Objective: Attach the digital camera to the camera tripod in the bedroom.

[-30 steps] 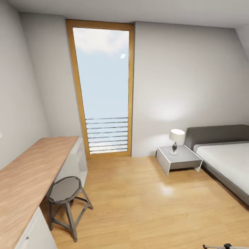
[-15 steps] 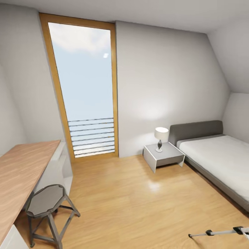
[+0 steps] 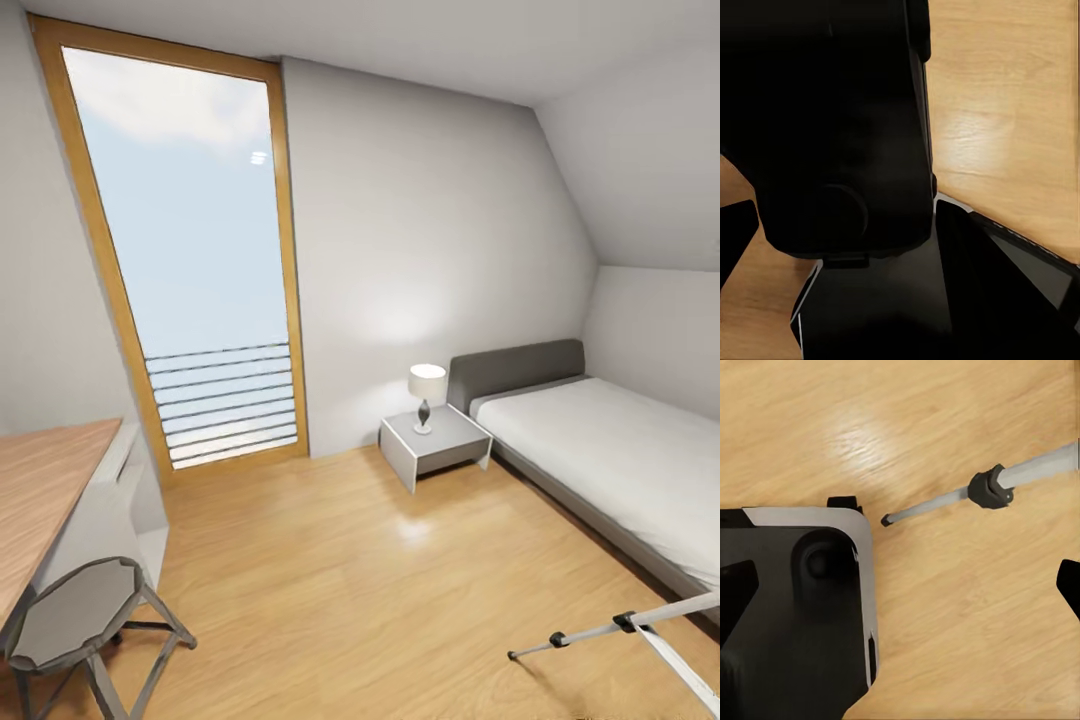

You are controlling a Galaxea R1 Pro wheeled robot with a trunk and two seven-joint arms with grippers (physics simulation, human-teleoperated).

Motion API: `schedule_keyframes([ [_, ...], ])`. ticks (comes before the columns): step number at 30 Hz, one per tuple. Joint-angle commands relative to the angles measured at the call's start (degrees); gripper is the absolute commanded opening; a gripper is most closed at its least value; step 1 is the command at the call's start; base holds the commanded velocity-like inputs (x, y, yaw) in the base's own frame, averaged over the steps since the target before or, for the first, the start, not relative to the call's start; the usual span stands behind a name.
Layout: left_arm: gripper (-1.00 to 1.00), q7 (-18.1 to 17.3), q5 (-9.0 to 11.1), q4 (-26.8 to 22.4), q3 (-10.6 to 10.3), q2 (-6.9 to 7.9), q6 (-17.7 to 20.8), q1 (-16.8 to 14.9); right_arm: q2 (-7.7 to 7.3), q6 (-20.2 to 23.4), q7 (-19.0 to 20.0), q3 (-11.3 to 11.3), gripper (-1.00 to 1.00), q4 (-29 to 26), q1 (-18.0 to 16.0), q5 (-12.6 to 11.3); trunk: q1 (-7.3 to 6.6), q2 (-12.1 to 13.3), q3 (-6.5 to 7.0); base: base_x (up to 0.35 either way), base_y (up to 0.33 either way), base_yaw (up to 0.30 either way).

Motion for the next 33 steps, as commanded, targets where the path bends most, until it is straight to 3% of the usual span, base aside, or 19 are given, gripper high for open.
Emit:
schedule_keyframes([
  [1, -1.0, 0.2, 0.29, 0.0, -0.52, -0.02, -0.11, 0.0, -0.03, -0.3, 0.03, -0.51, 1.0, 0.18, -0.06, 0.52, 0.02, -0.04, -0.02, 0.0, 0.0, -0.106],
  [13, -1.0, 0.2, 0.17, 0.0, -0.52, -0.03, 0.39, 0.0, -0.04, -0.26, 0.04, -0.49, 1.0, 0.18, -0.06, 0.52, 0.02, -0.04, -0.02, 0.048, 0.016, -0.025],
  [33, -1.0, 0.2, 0.18, 0.0, -0.52, -0.02, 0.6, 0.0, -0.06, -0.41, 0.03, -0.54, 1.0, 0.18, -0.06, 0.47, 0.02, -0.04, -0.02, 0.294, 0.132, -0.005],
])
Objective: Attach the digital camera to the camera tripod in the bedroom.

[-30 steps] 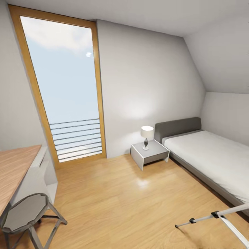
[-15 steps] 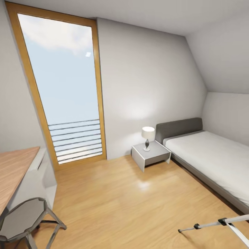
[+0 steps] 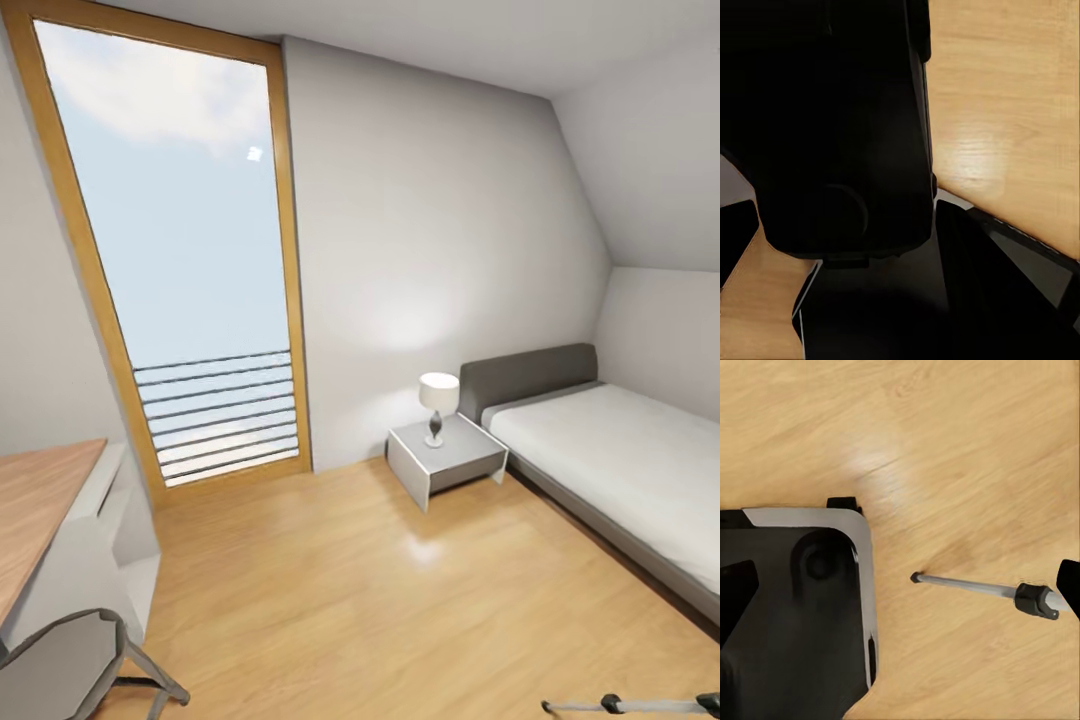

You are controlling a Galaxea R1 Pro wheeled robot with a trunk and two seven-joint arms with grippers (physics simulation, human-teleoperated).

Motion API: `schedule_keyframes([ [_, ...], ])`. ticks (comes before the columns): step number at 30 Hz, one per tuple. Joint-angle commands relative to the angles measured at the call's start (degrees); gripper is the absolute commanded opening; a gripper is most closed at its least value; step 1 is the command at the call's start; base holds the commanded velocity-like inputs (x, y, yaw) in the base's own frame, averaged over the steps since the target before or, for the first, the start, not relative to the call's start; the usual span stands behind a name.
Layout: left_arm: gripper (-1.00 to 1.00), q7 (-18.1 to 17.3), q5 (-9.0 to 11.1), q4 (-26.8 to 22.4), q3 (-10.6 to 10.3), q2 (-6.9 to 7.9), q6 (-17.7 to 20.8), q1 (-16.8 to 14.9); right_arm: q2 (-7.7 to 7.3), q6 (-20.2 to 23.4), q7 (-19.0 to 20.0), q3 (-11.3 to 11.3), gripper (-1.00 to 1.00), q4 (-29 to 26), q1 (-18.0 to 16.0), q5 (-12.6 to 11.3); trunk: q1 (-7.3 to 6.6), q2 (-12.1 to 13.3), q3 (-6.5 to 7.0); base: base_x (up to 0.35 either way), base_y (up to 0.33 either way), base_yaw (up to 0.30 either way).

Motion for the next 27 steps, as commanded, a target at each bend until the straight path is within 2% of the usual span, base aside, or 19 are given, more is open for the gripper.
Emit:
schedule_keyframes([
  [1, -1.0, 0.19, 0.28, 0.0, -0.52, -0.02, -0.1, -0.01, -0.01, -0.32, 0.03, -0.5, 1.0, 0.18, -0.06, 0.45, 0.05, -0.03, -0.02, 0.309, 0.184, -0.099],
  [10, -1.0, 0.19, 0.34, 0.0, -0.52, -0.02, -0.45, 0.0, 0.02, -0.33, 0.03, -0.53, 1.0, 0.18, -0.06, 0.29, 0.05, -0.03, -0.02, 0.25, 0.206, -0.222],
  [27, -1.0, 0.16, 0.58, 0.0, -0.52, 0.05, -0.55, -0.02, 0.0, -0.31, 0.03, -0.53, 1.0, 0.18, -0.06, 0.47, 0.05, -0.03, -0.02, 0.021, 0.02, -0.247],
])
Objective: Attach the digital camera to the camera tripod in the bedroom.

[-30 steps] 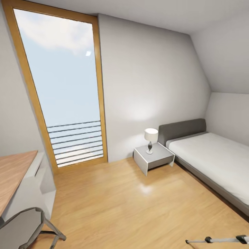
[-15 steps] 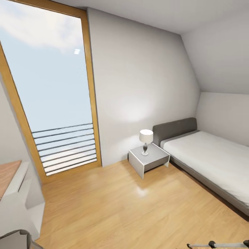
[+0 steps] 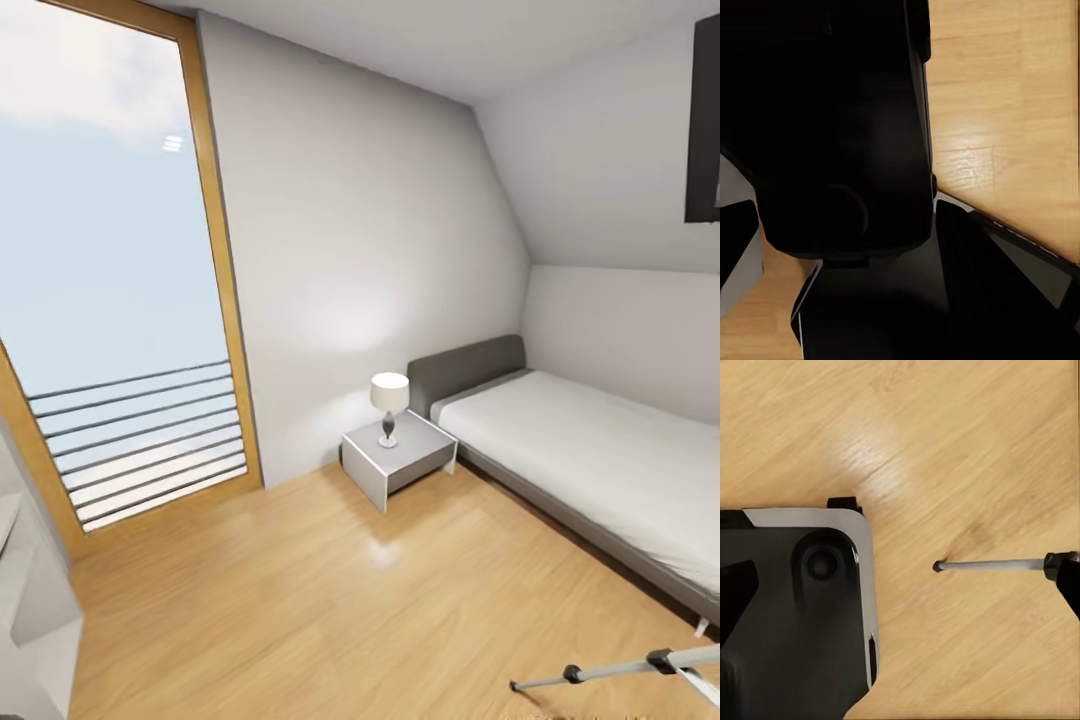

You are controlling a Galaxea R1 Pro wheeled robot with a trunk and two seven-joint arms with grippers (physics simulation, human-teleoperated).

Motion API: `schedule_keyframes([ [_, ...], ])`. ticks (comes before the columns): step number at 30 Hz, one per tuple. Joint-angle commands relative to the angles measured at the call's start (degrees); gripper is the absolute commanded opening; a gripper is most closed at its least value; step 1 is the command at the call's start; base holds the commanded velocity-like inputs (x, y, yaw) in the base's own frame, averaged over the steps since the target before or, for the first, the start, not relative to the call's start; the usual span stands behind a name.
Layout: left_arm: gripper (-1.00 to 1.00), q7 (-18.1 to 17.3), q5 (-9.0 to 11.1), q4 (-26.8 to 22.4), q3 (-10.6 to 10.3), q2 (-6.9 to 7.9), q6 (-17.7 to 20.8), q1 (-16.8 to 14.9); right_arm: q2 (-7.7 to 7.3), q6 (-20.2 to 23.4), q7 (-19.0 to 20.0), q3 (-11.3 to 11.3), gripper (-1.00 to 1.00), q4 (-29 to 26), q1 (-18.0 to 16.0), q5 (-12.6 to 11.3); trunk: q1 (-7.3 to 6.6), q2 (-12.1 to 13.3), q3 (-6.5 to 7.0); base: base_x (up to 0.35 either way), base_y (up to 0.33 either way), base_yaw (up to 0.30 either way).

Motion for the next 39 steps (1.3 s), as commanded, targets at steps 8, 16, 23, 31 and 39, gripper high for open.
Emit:
schedule_keyframes([
  [8, -1.0, -3.04, 0.33, 0.0, -0.53, 0.62, 0.3, 0.01, -0.03, -0.2, 0.03, -0.49, 1.0, 0.18, -0.06, 0.6, 0.02, -0.04, -0.02, 0.0, 0.0, -0.248],
  [16, -1.0, -11.83, 0.36, 0.0, -0.52, 2.99, 2.88, 0.01, -0.03, -0.22, 0.03, -0.49, 1.0, 0.18, -0.06, 0.61, 0.02, -0.04, -0.02, 0.0, 0.0, -0.248],
  [23, -1.0, -13.43, 0.39, 0.0, -0.53, 3.38, 3.62, 0.01, -0.03, -0.23, 0.03, -0.49, 1.0, 0.18, -0.06, 0.61, 0.02, -0.04, -0.02, 0.0, 0.0, -0.248],
  [31, -1.0, -13.32, 0.34, 0.0, -0.53, 3.25, 3.55, 0.01, -0.03, -0.23, 0.03, -0.48, 1.0, 0.18, -0.06, 0.61, 0.02, -0.04, -0.02, 0.0, 0.0, -0.248],
  [39, -1.0, -13.31, 0.32, 0.0, -0.58, 3.18, 3.55, 0.01, -0.03, -0.23, 0.03, -0.42, 1.0, 0.18, -0.06, 0.61, 0.02, -0.04, -0.02, 0.0, 0.0, -0.248],
])
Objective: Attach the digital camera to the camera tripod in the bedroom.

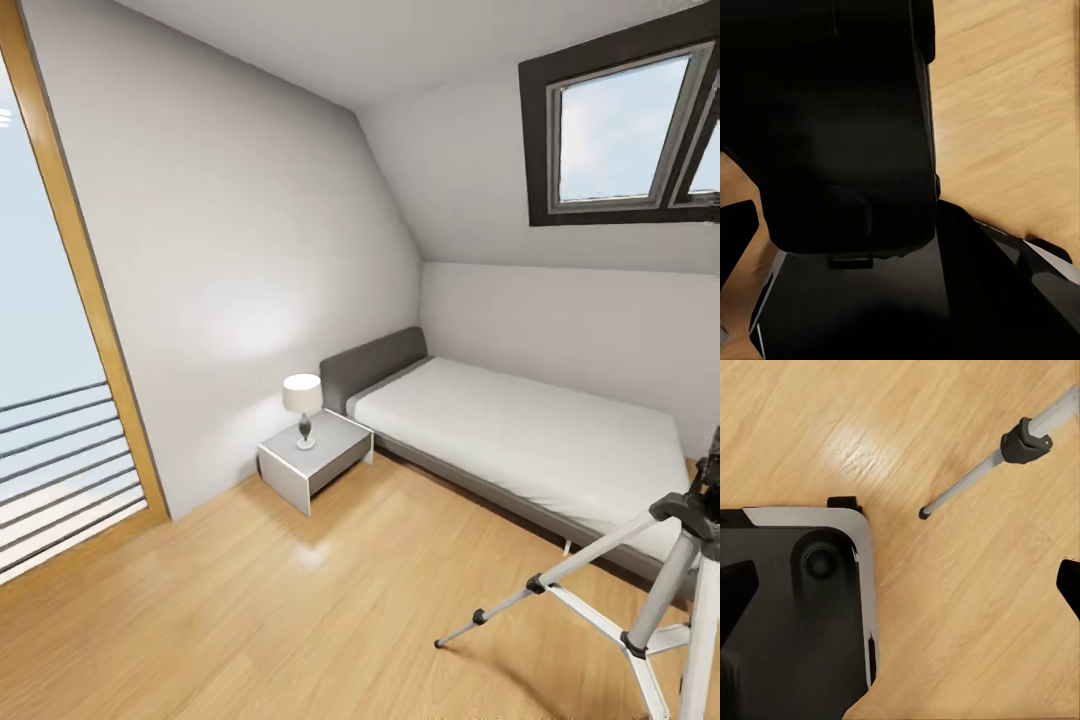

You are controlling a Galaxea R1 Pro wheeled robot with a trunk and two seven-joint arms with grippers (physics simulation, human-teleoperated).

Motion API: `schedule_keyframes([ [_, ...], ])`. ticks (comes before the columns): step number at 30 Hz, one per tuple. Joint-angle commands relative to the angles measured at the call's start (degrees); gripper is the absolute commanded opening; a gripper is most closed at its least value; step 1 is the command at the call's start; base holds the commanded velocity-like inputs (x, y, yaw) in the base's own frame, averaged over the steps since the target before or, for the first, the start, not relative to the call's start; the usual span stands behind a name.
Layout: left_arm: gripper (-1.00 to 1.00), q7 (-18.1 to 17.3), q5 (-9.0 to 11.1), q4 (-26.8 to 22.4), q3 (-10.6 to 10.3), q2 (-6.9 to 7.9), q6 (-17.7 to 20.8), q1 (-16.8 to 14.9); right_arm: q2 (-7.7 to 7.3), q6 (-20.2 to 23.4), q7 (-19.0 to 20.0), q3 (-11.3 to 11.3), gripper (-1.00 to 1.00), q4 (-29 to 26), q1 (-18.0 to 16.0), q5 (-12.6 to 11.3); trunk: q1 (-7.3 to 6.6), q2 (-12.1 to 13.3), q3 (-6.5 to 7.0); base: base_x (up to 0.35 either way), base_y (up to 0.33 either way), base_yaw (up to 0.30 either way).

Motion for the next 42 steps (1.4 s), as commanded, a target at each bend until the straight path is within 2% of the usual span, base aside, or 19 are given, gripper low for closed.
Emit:
schedule_keyframes([
  [1, -1.0, -0.25, 0.42, 0.03, -0.48, 0.01, -0.06, -0.01, -0.03, -0.31, 0.03, -0.49, 1.0, 0.18, -0.06, 0.52, 0.02, -0.04, -0.02, 0.0, 0.0, -0.248],
  [10, -1.0, -0.25, 0.07, 0.03, -0.51, -0.63, 0.0, -0.01, 0.0, -0.31, 0.03, -0.48, 1.0, 0.18, -0.06, 0.52, 0.02, -0.04, -0.02, 0.033, 0.012, -0.248],
  [22, -1.0, -0.25, 0.06, 0.03, -0.45, -0.79, -0.02, -0.01, -0.03, -0.31, 0.03, -0.48, 1.0, 0.18, -0.06, 0.52, 0.02, -0.04, -0.02, 0.254, 0.115, -0.248],
  [42, -1.0, -0.25, 0.06, 0.03, -0.42, -0.8, -0.1, -0.01, -0.03, -0.39, 0.03, -0.56, 1.0, 0.18, -0.06, 0.52, 0.02, -0.04, -0.02, 0.016, 0.008, -0.248],
])
